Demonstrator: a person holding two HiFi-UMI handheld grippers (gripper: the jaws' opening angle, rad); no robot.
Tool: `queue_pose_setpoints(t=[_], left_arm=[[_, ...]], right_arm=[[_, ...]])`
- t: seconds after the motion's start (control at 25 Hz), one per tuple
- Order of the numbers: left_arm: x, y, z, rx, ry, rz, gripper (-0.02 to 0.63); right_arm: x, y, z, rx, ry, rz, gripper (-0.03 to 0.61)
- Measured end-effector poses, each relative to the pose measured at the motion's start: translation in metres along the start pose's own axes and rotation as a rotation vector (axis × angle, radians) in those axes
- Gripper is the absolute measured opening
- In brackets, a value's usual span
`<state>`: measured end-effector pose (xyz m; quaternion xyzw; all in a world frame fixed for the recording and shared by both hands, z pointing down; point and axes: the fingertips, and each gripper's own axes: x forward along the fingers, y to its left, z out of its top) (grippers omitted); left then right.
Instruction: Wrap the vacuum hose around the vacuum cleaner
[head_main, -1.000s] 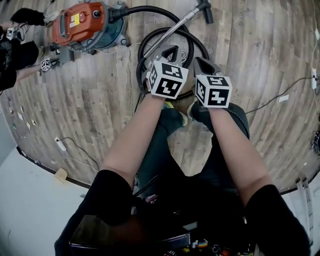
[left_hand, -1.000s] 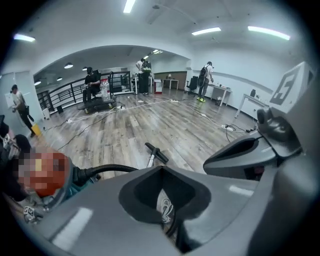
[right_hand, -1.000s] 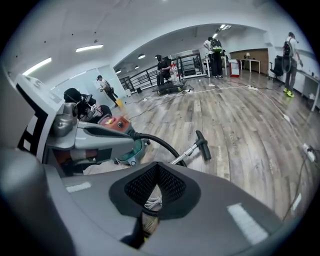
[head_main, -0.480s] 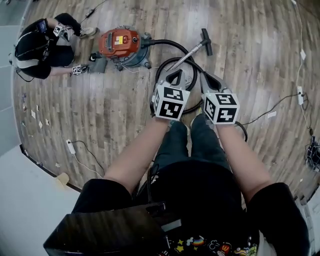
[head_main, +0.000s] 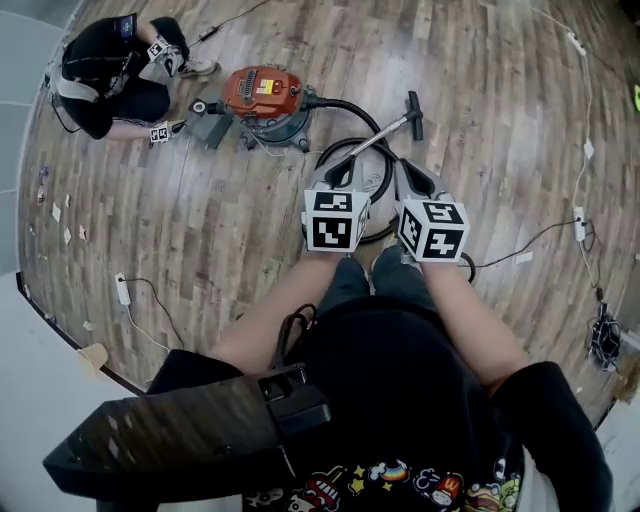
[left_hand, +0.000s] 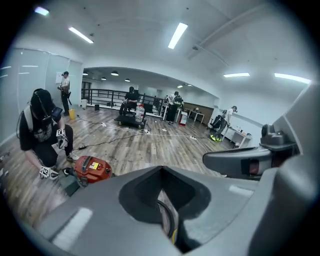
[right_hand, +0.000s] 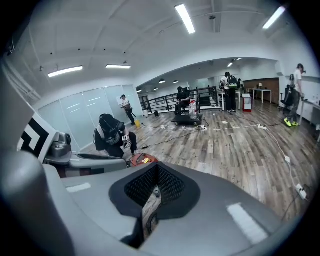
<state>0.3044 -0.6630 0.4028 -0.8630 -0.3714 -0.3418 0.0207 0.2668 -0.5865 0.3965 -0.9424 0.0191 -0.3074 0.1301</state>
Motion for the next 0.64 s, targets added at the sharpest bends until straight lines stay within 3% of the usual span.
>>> queue_pose_setpoints(t=[0.4,0.64], left_arm=[[-0.045,0.027,-0.002,-0.049,-0.069,0.051,0.010],[-0.049,0.031,0.001,-0.051,-0.074,0.046,0.010]], right_arm=[[-0.014,0.046,-0.006,-0.072,0.003,0.038,0.021],[-0.017,0.049,-0.008,-0.093,0.022,0.036,0.021]])
